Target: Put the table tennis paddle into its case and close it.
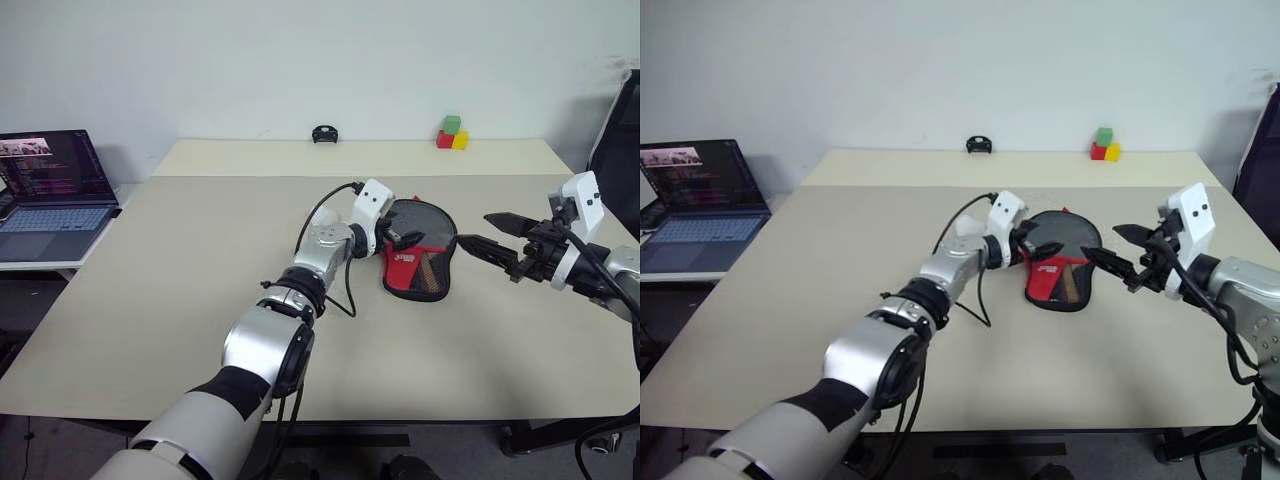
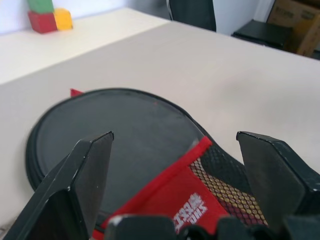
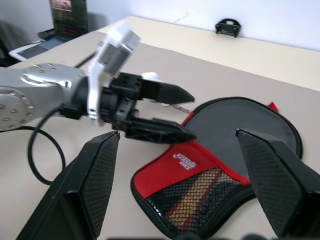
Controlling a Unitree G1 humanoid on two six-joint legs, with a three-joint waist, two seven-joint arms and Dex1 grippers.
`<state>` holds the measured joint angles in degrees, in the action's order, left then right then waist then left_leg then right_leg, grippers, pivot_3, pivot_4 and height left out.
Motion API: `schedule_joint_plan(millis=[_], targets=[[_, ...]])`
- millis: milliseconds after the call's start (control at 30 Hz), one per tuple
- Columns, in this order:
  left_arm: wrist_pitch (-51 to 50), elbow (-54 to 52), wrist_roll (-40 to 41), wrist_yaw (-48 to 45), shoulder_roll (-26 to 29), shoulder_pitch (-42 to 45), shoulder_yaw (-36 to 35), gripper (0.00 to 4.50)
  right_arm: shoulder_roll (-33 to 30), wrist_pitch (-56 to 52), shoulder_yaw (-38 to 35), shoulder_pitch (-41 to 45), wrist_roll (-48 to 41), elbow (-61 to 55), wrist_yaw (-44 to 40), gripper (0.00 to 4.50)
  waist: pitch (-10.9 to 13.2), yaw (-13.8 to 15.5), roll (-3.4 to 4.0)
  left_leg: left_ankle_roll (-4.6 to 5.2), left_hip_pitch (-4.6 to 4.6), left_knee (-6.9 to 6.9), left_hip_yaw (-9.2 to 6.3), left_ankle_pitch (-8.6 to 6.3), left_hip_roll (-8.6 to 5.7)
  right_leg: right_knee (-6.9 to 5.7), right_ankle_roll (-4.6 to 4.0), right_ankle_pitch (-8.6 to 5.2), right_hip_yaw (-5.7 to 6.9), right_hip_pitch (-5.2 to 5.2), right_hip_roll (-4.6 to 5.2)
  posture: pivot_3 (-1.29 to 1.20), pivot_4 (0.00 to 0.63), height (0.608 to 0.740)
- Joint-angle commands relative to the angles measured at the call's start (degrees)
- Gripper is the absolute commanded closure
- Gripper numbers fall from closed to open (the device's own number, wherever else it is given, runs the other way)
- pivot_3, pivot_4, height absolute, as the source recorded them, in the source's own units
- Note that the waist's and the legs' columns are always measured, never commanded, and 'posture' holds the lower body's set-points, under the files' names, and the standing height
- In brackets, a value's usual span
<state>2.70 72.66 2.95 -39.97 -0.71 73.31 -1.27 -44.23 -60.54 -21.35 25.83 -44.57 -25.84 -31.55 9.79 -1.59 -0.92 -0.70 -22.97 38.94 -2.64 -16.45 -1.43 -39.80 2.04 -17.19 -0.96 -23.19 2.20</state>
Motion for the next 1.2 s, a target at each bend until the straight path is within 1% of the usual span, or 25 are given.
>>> schedule_joint_plan(millis=[33, 133, 200, 267, 333, 467, 533, 600, 700, 833, 1033, 1200], targets=[[2.44, -3.69, 1.86, -5.33, 3.76, 0.32, -2.01, 0.18, 1.97, 1.92, 0.75, -0.55, 1.3, 1.31, 2.51, 0.44, 0.0, -0.05, 0.0, 0.0, 0.01, 0.0, 0.01, 0.0, 0.0, -0.01, 0.0, 0.0, 0.0, 0.0, 0.0, 0.0, 0.15, 0.74], [0.72, -7.69, 4.55, -12.52, 6.88, -2.27, -3.42, 0.18, 4.63, 3.16, 3.11, 0.41, 4.78, 5.54, 6.0, 0.44, 0.0, -0.32, 0.01, -0.01, 0.06, 0.0, 0.05, 0.01, 0.02, -0.07, 0.0, 0.0, -0.04, -0.01, -0.02, 0.0, 0.15, 0.74], [-0.47, -15.15, 5.34, -19.55, 10.46, -6.76, -2.01, 0.18, 5.47, 4.38, 5.28, 1.92, 7.27, 9.65, 6.48, 0.03, -0.02, -0.3, 0.03, -0.08, 0.09, -0.02, 0.09, 0.08, 0.02, -0.1, 0.0, 0.0, -0.06, -0.03, -0.01, 0.0, 0.15, 0.74], [-3.27, -23.27, 6.58, -24.04, 13.77, -11.1, -1.27, 0.18, 6.2, 5.49, 6.84, 3.56, 9.08, 13.59, 6.58, 0.01, -0.02, -0.39, 0.04, -0.12, 0.08, -0.02, 0.09, 0.11, 0.02, -0.09, 0.0, 0.0, -0.06, -0.04, -0.01, 0.0, 0.15, 0.74], [-7.8, -31.24, 8.62, -26.26, 16.29, -14.66, -1.3, 0.18, 6.71, 6.88, 8.22, 5.17, 11.42, 17.19, 7.26, 0.01, -0.02, -0.31, 0.04, -0.16, 0.06, -0.01, 0.07, 0.13, 0.02, -0.09, 0.0, 0.0, -0.08, -0.05, -0.01, 0.0, 0.15, 0.74], [-18.79, -51.9, 13.91, -31.47, 24.78, -24.44, -1.41, 0.18, 8.29, 8.72, 10.94, 9.54, 15.62, 27.54, 7.65, 0.01, -0.02, -0.27, 0.04, -0.15, 0.0, 0.01, 0.01, 0.13, 0.04, -0.06, 0.0, 0.0, -0.15, -0.07, 0.0, 0.0, 0.15, 0.74], [-21.87, -59.06, 14.96, -32.35, 28.32, -28.28, -0.87, 0.18, 9.1, 9.45, 11.78, 10.94, 16.86, 31.39, 7.24, 0.01, -0.02, -0.26, 0.04, -0.16, 0.01, 0.01, -0.02, 0.14, 0.04, -0.06, -0.01, 0.0, -0.19, -0.06, 0.01, 0.0, 0.15, 0.74], [-23.96, -63.99, 15.46, -31.54, 31.05, -31.06, -0.96, 0.18, 10.13, 10.39, 12.84, 12.31, 18.18, 35.18, 6.74, 0.01, -0.02, -0.17, 0.05, -0.15, 0.02, 0.0, -0.03, 0.13, 0.05, -0.06, -0.01, 0.0, -0.19, -0.05, 0.02, 0.0, 0.15, 0.74], [-26.51, -68.95, 16.58, -29.2, 33.32, -33.64, -2.16, 0.18, 12.01, 13.22, 14.99, 14.13, 20.8, 40.69, 6.09, 0.01, -0.02, 0.01, 0.04, -0.08, 0.02, 0.03, -0.04, 0.09, 0.04, -0.07, -0.01, 0.0, -0.16, -0.02, 0.03, 0.0, 0.15, 0.74], [-28.16, -72.05, 17.27, -27.02, 34.7, -35.47, -2.61, 0.18, 14.49, 17.32, 17.37, 16.27, 24.16, 47.09, 5.15, 0.01, -0.02, -0.11, 0.04, -0.05, 0.03, 0.04, -0.06, 0.09, 0.03, -0.12, -0.02, 0.01, -0.13, -0.01, 0.04, 0.0, 0.15, 0.74], [-28.49, -72.7, 18.01, -25.22, 35.48, -35.61, -2.24, 0.18, 16.2, 22.88, 20.28, 19.41, 29.39, 56.33, 3.42, 0.01, -0.02, -0.27, 0.04, -0.06, 0.05, 0.04, -0.04, 0.1, 0.04, -0.12, -0.02, 0.01, -0.14, -0.01, 0.03, 0.0, 0.15, 0.74], [-27.72, -72.0, 18.03, -24.64, 35.82, -35.12, -1.72, 0.18, 17.37, 24.21, 21.06, 21.39, 30.98, 61.23, 0.98, 0.01, -0.03, -0.45, 0.03, -0.06, 0.1, 0.04, -0.03, 0.1, 0.05, -0.15, -0.03, 0.01, -0.15, 0.0, 0.01, 0.0, 0.15, 0.74]])
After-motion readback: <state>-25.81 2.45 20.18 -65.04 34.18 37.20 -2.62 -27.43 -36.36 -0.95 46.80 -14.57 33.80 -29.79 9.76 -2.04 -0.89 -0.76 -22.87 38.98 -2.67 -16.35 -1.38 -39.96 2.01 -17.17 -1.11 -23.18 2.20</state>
